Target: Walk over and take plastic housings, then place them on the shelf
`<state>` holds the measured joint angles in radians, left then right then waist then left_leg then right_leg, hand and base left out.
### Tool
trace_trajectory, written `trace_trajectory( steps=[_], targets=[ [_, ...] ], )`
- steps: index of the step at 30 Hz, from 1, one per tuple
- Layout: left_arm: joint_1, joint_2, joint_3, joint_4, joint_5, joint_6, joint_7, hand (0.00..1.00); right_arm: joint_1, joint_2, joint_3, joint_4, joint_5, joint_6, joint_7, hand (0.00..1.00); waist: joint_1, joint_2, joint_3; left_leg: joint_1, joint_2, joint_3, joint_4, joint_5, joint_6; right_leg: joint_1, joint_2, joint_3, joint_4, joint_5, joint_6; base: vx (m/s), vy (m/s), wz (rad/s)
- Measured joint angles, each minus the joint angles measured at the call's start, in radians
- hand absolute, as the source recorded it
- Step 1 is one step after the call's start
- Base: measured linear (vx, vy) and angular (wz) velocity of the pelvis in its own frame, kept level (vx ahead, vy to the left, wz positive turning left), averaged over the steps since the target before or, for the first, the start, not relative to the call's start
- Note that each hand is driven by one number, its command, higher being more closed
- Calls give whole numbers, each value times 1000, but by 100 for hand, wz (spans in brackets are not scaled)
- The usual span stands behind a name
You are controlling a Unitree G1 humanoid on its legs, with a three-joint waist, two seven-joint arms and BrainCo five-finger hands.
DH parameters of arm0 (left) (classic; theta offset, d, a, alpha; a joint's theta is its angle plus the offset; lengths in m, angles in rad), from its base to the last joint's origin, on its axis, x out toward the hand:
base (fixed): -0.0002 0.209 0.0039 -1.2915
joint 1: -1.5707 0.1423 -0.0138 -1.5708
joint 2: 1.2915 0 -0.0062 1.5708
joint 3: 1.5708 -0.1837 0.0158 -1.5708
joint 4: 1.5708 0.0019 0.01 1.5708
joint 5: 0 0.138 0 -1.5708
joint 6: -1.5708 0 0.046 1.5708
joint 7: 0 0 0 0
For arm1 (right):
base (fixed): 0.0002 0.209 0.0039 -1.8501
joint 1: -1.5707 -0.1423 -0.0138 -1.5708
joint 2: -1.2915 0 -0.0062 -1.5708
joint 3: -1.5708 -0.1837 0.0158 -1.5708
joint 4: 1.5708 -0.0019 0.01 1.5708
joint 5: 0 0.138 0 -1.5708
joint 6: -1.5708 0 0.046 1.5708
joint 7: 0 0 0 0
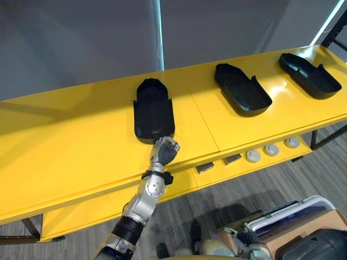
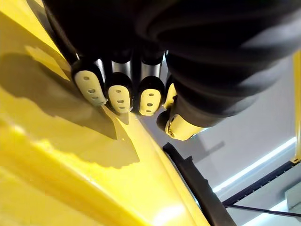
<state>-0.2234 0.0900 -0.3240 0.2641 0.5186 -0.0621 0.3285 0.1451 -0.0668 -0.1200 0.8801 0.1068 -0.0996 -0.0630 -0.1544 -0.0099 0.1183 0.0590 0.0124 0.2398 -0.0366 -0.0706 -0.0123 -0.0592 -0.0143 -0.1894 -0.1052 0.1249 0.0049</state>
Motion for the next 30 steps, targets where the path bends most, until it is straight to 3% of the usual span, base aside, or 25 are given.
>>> trace_trajectory(
  steps=[12,16,19,22,24,29,30],
  targets=[
    [6,2,13,-29,-46,10,3,100,0,4,-1,1,0,0,-1,0,1,-5,-1,6,-1,-9,0,2,3,10,-2,-11,0,0,0,-1,1,2],
    [39,12,13,-277,-125,-13,1,100,2,2,-1,9,0,1,-1,0,5,-6,-1,4,-2,-36,7,2,3,22,-7,-31,1,0,0,-7,22,21],
    [54,32,49,-503,-201,-83,2,100,0,-1,-1,20,0,1,-1,0,18,-8,-1,-4,-5,-53,15,3,3,24,-12,-45,4,0,0,-12,21,15],
    [62,32,200,-660,-289,-138,30,100,1,-10,0,50,0,2,0,0,31,-7,-1,-10,-11,-84,20,3,4,36,-17,-62,5,-2,-1,-43,21,22],
    [108,27,383,-729,-380,-195,83,100,0,-17,-1,76,0,11,0,0,36,-7,-1,-11,-15,-113,20,7,7,51,-24,-96,5,-5,-1,-27,31,43],
    [271,-36,721,-668,-549,-234,202,100,6,-18,-26,87,0,24,-1,0,82,-9,-3,-9,-25,-183,11,20,9,81,-37,-161,5,-16,0,-30,29,44],
    [293,-42,745,-641,-566,-231,213,100,7,-18,-28,87,0,24,-2,0,87,-10,-3,-9,-26,-187,9,22,9,83,-38,-166,5,-17,1,-11,23,31]
  ],
)
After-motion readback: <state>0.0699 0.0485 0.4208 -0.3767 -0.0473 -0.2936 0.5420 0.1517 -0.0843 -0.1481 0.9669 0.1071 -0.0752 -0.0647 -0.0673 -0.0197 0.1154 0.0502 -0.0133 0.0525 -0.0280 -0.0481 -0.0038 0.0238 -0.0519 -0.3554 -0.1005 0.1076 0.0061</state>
